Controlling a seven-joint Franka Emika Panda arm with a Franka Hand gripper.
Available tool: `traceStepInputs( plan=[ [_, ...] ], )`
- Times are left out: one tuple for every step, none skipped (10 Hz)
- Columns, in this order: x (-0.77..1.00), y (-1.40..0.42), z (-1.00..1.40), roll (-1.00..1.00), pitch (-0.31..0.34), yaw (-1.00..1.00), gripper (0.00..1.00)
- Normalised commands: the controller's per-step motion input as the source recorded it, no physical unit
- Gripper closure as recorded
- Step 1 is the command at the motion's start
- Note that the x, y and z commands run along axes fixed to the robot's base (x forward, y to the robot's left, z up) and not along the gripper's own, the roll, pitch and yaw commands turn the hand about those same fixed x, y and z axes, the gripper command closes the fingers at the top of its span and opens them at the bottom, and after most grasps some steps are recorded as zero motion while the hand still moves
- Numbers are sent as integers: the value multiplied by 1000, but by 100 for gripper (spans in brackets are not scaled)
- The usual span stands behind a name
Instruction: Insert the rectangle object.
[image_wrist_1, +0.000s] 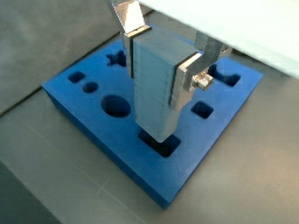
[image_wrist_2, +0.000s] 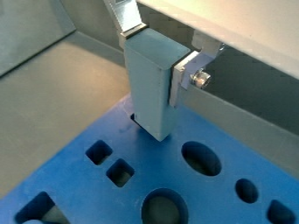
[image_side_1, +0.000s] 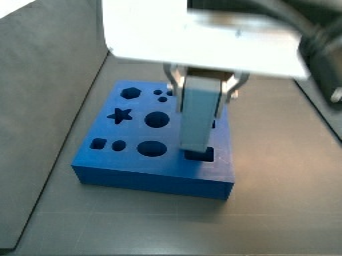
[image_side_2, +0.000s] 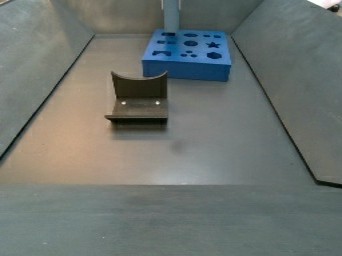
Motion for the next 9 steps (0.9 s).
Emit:
traceStepInputs(
  plan=[
    [123, -9, -317, 99, 0, 0, 100],
    [129, -66, -349, 89, 0, 14, 100],
    [131, -154, -374, 67, 0, 106, 100],
    [134, -217, -357, 121, 0, 189, 100],
    [117, -231, -371, 166, -4, 194, 100],
    [91, -254, -357, 184, -7, 183, 100],
    [114, -186, -443, 193, -14, 180, 100],
    [137, -123, -526, 249, -23, 171, 100],
    [211, -91, -546, 291, 0, 129, 100]
  ],
)
